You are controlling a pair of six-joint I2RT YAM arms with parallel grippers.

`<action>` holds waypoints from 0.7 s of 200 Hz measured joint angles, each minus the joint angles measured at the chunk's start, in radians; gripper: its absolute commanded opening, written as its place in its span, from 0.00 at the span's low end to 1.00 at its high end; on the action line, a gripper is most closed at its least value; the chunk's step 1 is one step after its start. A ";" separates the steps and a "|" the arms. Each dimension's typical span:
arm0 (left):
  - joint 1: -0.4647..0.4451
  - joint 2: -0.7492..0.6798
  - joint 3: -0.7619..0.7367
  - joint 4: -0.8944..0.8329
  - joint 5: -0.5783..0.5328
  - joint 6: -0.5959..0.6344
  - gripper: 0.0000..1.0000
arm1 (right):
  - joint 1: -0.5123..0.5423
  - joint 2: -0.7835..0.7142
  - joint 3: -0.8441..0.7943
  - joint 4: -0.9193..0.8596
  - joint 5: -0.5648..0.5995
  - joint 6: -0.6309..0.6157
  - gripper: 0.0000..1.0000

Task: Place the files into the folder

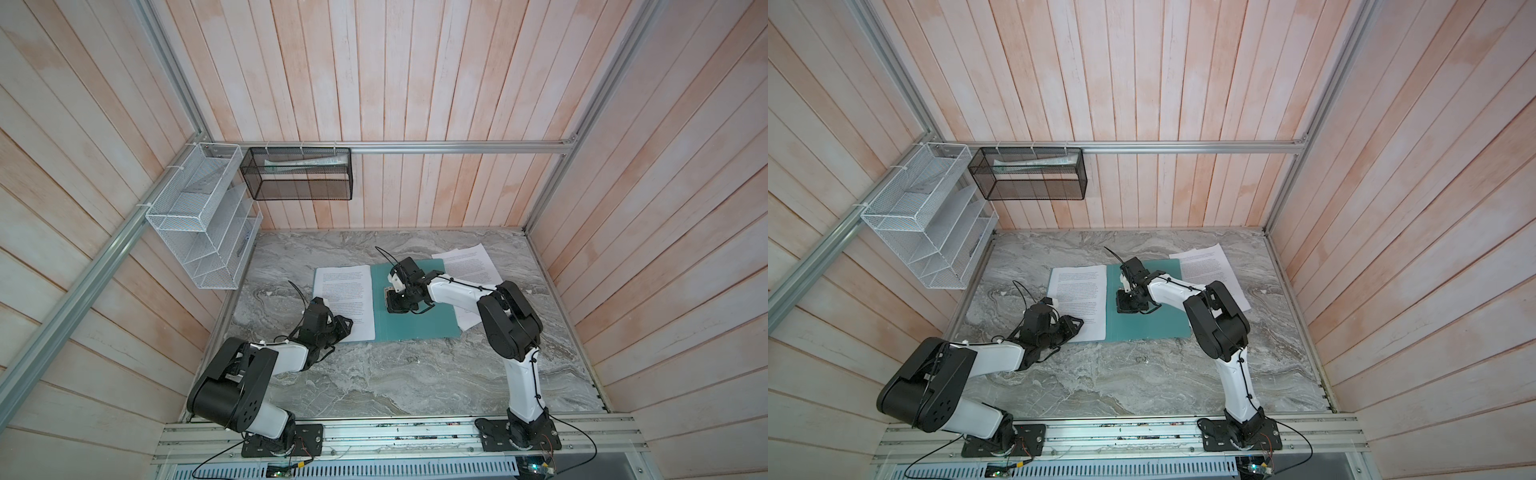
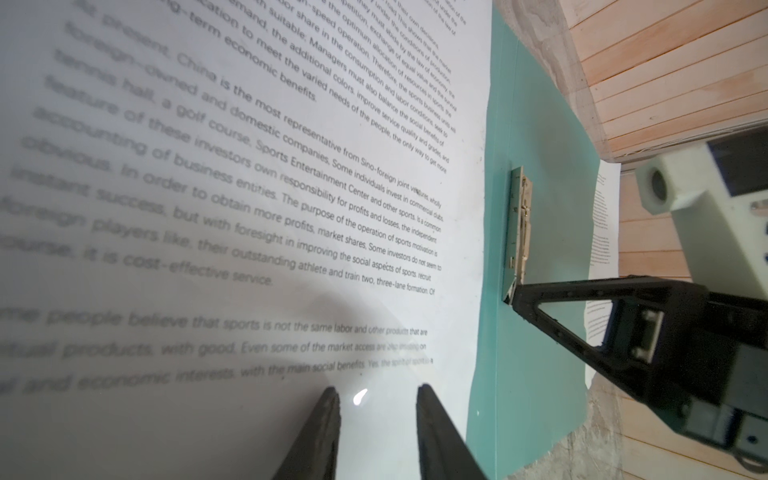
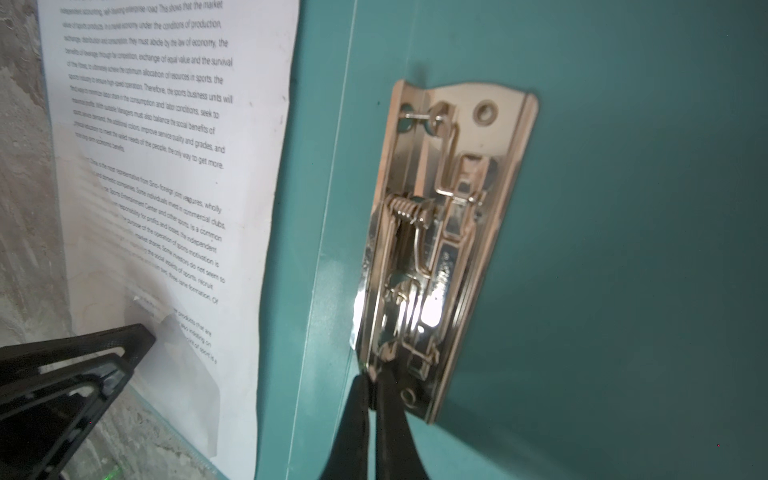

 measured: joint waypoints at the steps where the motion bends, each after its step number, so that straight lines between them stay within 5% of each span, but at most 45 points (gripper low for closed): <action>1: 0.000 0.000 0.000 0.000 0.000 0.000 0.35 | 0.000 0.000 0.002 -0.002 -0.002 0.000 0.00; 90: 0.008 -0.006 -0.010 0.007 0.011 -0.003 0.35 | -0.023 -0.047 -0.043 0.024 -0.076 0.031 0.00; 140: 0.023 -0.017 -0.024 0.015 0.019 -0.004 0.35 | -0.098 -0.091 -0.128 0.188 -0.313 0.132 0.31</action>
